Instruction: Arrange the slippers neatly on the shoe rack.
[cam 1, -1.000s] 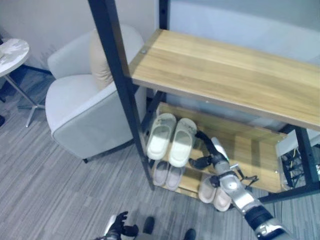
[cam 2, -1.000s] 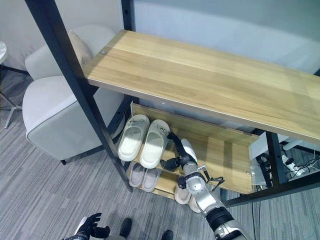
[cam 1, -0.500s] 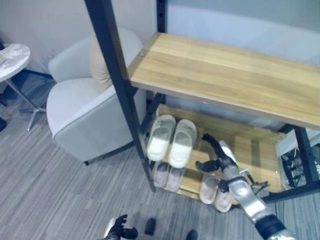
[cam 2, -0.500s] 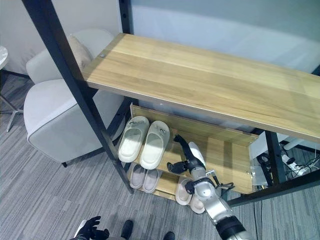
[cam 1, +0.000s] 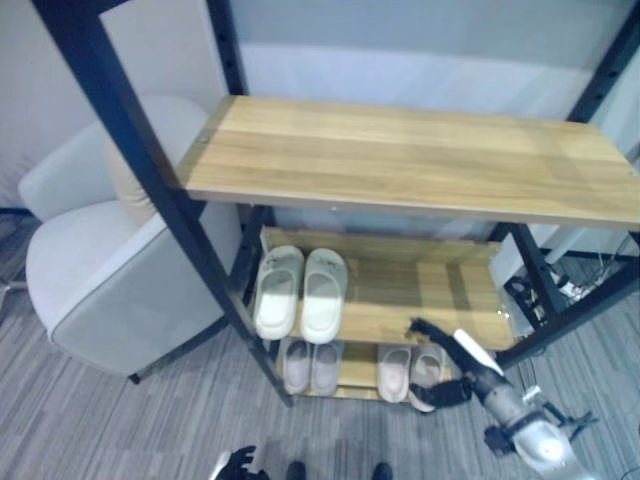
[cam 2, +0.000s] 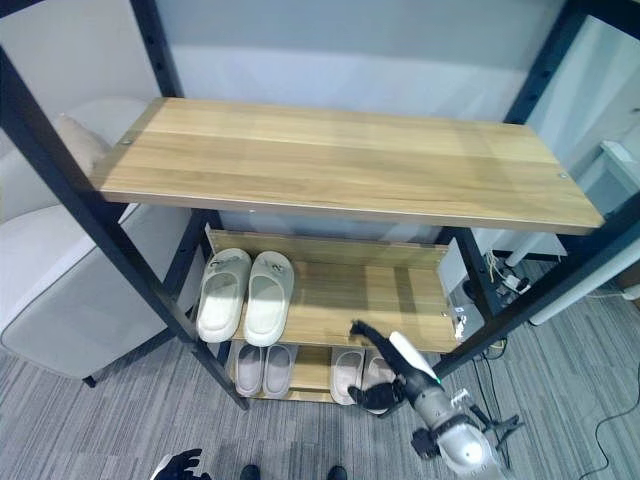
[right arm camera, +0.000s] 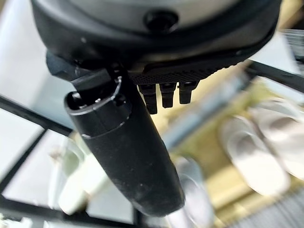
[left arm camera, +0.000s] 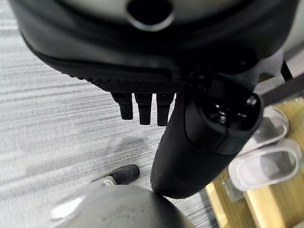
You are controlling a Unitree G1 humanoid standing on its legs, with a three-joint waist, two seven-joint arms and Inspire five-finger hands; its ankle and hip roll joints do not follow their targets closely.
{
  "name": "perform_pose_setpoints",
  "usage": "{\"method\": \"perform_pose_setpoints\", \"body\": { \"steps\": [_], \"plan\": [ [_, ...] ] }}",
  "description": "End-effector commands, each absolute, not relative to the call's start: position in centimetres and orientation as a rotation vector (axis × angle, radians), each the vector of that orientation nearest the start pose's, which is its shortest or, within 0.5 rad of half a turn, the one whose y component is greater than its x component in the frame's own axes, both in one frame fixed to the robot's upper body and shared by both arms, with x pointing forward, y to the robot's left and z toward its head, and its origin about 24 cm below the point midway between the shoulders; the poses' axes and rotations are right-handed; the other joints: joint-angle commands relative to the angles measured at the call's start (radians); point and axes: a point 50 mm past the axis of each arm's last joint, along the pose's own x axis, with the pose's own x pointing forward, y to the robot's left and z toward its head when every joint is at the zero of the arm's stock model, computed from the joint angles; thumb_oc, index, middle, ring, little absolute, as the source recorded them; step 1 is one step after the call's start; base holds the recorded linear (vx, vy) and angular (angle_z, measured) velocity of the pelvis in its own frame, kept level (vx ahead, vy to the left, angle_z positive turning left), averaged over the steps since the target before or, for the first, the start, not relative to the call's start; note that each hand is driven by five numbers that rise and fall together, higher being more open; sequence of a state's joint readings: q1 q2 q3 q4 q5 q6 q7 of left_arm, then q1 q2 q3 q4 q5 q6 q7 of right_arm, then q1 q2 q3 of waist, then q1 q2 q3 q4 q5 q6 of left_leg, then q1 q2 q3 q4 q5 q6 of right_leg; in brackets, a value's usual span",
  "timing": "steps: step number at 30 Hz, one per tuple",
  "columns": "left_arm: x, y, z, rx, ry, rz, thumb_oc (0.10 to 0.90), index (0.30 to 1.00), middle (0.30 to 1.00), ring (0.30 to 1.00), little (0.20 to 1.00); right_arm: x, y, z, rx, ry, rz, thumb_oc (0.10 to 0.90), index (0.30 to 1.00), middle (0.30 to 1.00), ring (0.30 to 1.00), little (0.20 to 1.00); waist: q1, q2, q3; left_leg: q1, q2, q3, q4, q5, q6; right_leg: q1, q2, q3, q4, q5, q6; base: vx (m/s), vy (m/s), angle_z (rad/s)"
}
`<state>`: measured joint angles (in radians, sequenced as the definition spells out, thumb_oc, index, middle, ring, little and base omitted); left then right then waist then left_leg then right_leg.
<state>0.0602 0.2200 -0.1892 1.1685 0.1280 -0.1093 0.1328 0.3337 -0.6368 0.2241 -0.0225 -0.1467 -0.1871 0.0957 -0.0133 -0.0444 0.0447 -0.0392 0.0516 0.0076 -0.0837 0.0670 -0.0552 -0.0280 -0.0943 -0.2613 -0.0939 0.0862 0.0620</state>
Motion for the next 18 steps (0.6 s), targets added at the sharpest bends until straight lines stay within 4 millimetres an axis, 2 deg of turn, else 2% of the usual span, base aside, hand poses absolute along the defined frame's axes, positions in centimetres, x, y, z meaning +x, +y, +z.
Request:
{"method": "perform_pose_setpoints", "body": {
  "steps": [1, 2, 3, 4, 5, 6, 8, 9, 11, 12, 13, 16, 17, 18],
  "plan": [
    [9.0, 19.8, -16.6, 0.455, 1.110, -0.144, 0.800, 0.900, 0.900, 0.900, 0.900, 17.9, -21.8, 1.9, -0.827, 0.091, 0.463, 0.800, 0.900, 0.900, 0.900, 0.900, -0.009, 0.008, -0.015, 0.024, 0.017, 0.060, -0.004, -0.074, -0.031, 0.022, -0.031, 0.029, 0.019, -0.068, 0.062, -0.03, -0.027, -0.25],
    [9.0, 19.8, -16.6, 0.454, 1.110, -0.144, 0.800, 0.900, 0.900, 0.900, 0.900, 17.9, -21.7, 1.8, -0.829, 0.089, 0.464, 0.800, 0.900, 0.900, 0.900, 0.900, -0.009, 0.008, -0.015, 0.025, 0.018, 0.061, -0.004, -0.074, -0.031, 0.021, -0.030, 0.030, 0.019, -0.068, 0.062, -0.02, -0.022, -0.25],
    [9.1, 19.4, -16.6, 0.459, 1.105, -0.163, 0.800, 0.900, 0.900, 0.900, 0.900, 17.1, -22.6, -0.4, -0.885, 0.192, 0.468, 0.800, 0.900, 0.900, 0.900, 0.900, -0.015, 0.014, -0.015, 0.027, 0.020, 0.069, -0.004, -0.073, -0.031, 0.019, -0.029, 0.037, 0.017, -0.066, 0.063, -0.01, -0.035, -0.23],
    [9.1, 19.3, -16.6, 0.460, 1.102, -0.172, 0.800, 0.900, 0.900, 0.900, 0.900, 16.9, -23.0, -1.5, -0.922, 0.242, 0.468, 0.800, 0.900, 0.900, 0.900, 0.900, -0.015, 0.017, -0.015, 0.027, 0.020, 0.072, -0.004, -0.072, -0.030, 0.019, -0.028, 0.040, 0.016, -0.066, 0.063, -0.02, -0.042, -0.16],
    [9.2, 19.1, -16.6, 0.463, 1.097, -0.180, 0.800, 0.900, 0.900, 0.900, 0.900, 16.7, -23.2, -2.6, -0.953, 0.279, 0.475, 0.800, 0.900, 0.900, 0.900, 0.900, -0.016, 0.019, -0.014, 0.027, 0.021, 0.076, -0.004, -0.071, -0.029, 0.017, -0.027, 0.044, 0.015, -0.065, 0.064, -0.01, -0.018, -0.17],
    [9.3, 19.2, -16.6, 0.463, 1.097, -0.178, 0.800, 0.900, 0.900, 0.900, 0.900, 16.8, -23.1, -2.7, -0.954, 0.276, 0.475, 0.800, 0.900, 0.900, 0.900, 0.900, -0.016, 0.018, -0.014, 0.027, 0.021, 0.077, -0.004, -0.072, -0.029, 0.017, -0.027, 0.046, 0.016, -0.065, 0.064, 0.00, -0.019, -0.15],
    [9.5, 18.9, -16.5, 0.472, 1.087, -0.193, 0.800, 0.900, 0.900, 0.900, 0.900, 16.1, -23.7, -5.3, -0.986, 0.389, 0.471, 0.800, 0.900, 0.900, 0.900, 0.900, -0.015, 0.021, -0.013, 0.026, 0.023, 0.081, -0.004, -0.069, -0.029, 0.015, -0.026, 0.051, 0.014, -0.065, 0.063, -0.01, -0.030, -0.09],
    [9.7, 18.7, -16.5, 0.487, 1.079, -0.209, 0.800, 0.900, 0.900, 0.900, 0.900, 15.6, -24.0, -7.4, -0.979, 0.489, 0.440, 0.800, 0.900, 0.900, 0.900, 0.900, -0.012, 0.024, -0.012, 0.025, 0.023, 0.082, -0.004, -0.068, -0.029, 0.016, -0.025, 0.055, 0.012, -0.064, 0.062, 0.00, -0.042, -0.10],
    [9.9, 18.7, -16.4, 0.503, 1.070, -0.219, 0.800, 0.900, 0.900, 0.900, 0.900, 14.9, -24.2, -9.0, -0.974, 0.572, 0.419, 0.800, 0.900, 0.900, 0.900, 0.900, -0.009, 0.025, -0.013, 0.027, 0.022, 0.080, -0.004, -0.068, -0.029, 0.020, -0.024, 0.052, 0.010, -0.065, 0.061, 0.00, -0.036, -0.09],
    [9.9, 18.7, -16.4, 0.503, 1.070, -0.219, 0.800, 0.900, 0.900, 0.900, 0.900, 15.0, -24.2, -9.1, -0.974, 0.572, 0.419, 0.800, 0.900, 0.900, 0.900, 0.900, -0.010, 0.024, -0.012, 0.027, 0.022, 0.080, -0.004, -0.068, -0.029, 0.020, -0.025, 0.051, 0.010, -0.065, 0.061, -0.01, -0.035, -0.01],
    [9.9, 18.7, -16.4, 0.515, 1.064, -0.226, 0.800, 0.900, 0.900, 0.900, 0.900, 14.0, -24.4, -10.5, -0.957, 0.663, 0.395, 0.800, 0.900, 0.900, 0.900, 0.900, -0.006, 0.028, -0.013, 0.026, 0.023, 0.076, -0.004, -0.067, -0.030, 0.023, -0.024, 0.049, 0.008, -0.067, 0.060, -0.01, -0.035, 0.01],
    [10.0, 18.9, -16.4, 0.536, 1.060, -0.229, 0.800, 0.900, 0.900, 0.900, 0.900, 12.7, -24.5, -12.4, -0.910, 0.784, 0.345, 0.800, 0.900, 0.900, 0.900, 0.900, -0.002, 0.028, -0.012, 0.025, 0.022, 0.067, -0.004, -0.065, -0.031, 0.030, -0.023, 0.044, 0.007, -0.070, 0.057, -0.01, -0.028, 0.00],
    [10.0, 18.9, -16.4, 0.537, 1.060, -0.228, 0.800, 0.900, 0.900, 0.900, 0.900, 12.7, -24.5, -12.4, -0.909, 0.783, 0.345, 0.800, 0.900, 0.900, 0.900, 0.900, -0.002, 0.027, -0.011, 0.026, 0.022, 0.066, -0.004, -0.065, -0.031, 0.031, -0.023, 0.043, 0.007, -0.070, 0.057, 0.00, -0.028, 0.05],
    [10.0, 19.0, -16.4, 0.546, 1.063, -0.229, 0.800, 0.900, 0.900, 0.900, 0.900, 11.6, -24.8, -13.3, -0.893, 0.864, 0.316, 0.800, 0.900, 0.900, 0.900, 0.900, 0.002, 0.029, -0.012, 0.027, 0.022, 0.062, -0.004, -0.065, -0.031, 0.033, -0.022, 0.039, 0.007, -0.072, 0.056, 0.01, -0.026, 0.06]
  ]
}}
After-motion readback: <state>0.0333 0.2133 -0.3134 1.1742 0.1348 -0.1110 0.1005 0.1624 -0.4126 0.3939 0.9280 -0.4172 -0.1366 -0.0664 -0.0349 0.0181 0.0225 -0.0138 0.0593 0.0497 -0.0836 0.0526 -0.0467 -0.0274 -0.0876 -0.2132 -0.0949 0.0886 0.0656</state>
